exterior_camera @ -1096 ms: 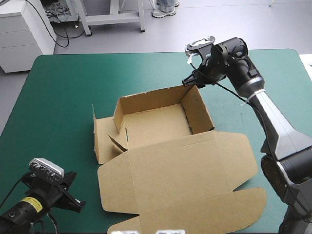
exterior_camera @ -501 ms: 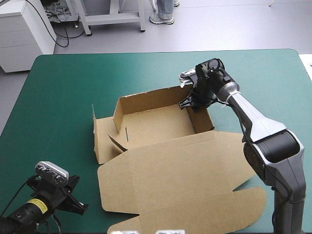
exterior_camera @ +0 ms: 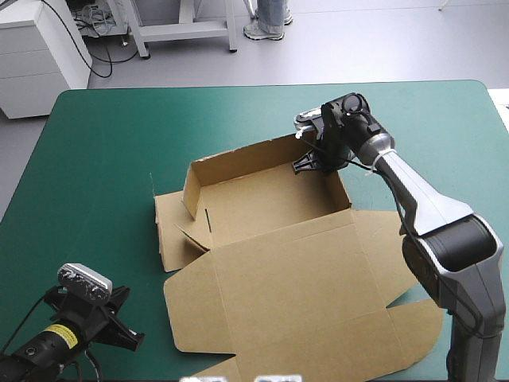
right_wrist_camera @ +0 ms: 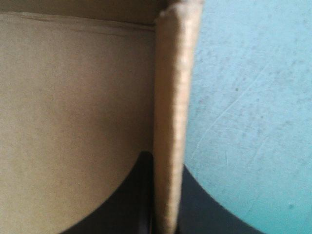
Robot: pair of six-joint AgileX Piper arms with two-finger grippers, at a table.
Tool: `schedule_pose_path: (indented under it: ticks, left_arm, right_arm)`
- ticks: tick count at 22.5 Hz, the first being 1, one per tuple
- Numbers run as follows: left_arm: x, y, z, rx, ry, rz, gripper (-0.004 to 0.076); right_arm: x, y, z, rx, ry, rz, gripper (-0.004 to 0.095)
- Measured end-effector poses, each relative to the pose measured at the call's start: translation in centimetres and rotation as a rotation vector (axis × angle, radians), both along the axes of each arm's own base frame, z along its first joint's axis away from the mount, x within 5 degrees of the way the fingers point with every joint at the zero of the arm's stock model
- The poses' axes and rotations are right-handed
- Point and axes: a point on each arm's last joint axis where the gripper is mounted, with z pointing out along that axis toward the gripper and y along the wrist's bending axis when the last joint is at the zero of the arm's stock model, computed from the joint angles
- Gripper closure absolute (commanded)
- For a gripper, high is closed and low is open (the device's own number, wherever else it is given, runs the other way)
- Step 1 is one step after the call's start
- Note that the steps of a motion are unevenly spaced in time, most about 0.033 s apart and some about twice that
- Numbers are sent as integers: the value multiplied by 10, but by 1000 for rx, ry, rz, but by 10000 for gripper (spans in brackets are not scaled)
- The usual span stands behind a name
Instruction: Fold the box
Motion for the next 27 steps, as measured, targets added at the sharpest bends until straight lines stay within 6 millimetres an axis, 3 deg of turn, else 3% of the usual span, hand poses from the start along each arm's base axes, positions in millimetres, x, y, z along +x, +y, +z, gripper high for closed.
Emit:
schedule_pose_path:
  ticks: [3, 5, 6, 7, 10, 13, 15, 17, 18, 21, 23, 27]
  left_arm:
    - [0, 0, 0, 0, 0, 0, 732]
    - [0, 0, 0, 1, -1, -1, 732]
    - [0, 0, 0, 0, 0, -1, 732]
    - [0, 0, 0, 1, -1, -1, 732]
    - [0, 0, 0, 1, -1, -3, 732]
    - [0, 0, 0, 1, 0, -3, 726]
    - [0, 0, 0, 0, 1, -3, 669]
    - [0, -1, 0, 4, -1, -15, 542]
    - [0, -1, 0, 6, -2, -22, 440]
    - [0, -2, 0, 9, -7, -33, 292]
    - [0, -2, 1, -2, -16, -33, 252]
    - [2, -6, 5, -76, -50, -29, 272]
  right_arm:
    - [-10, -7, 26, 3, -57, 0, 926]
    - [-25, -19, 60, 18, -131, -5, 926]
    - [-39, -30, 87, 29, -196, -19, 926]
    - [-45, -35, 98, 33, -222, -26, 926]
    - [-89, -58, 158, 43, -392, -53, 925]
    - [-125, -73, 194, 69, -501, -63, 926]
    - [-143, -80, 208, 87, -549, -70, 926]
    - [-153, -84, 216, 99, -576, -73, 926]
    - [-156, -85, 218, 102, -584, -73, 926]
    - [-161, -87, 222, 107, -596, -75, 926]
    - [-161, -87, 222, 107, -597, -75, 926]
    - [-161, -87, 221, 106, -594, -75, 926]
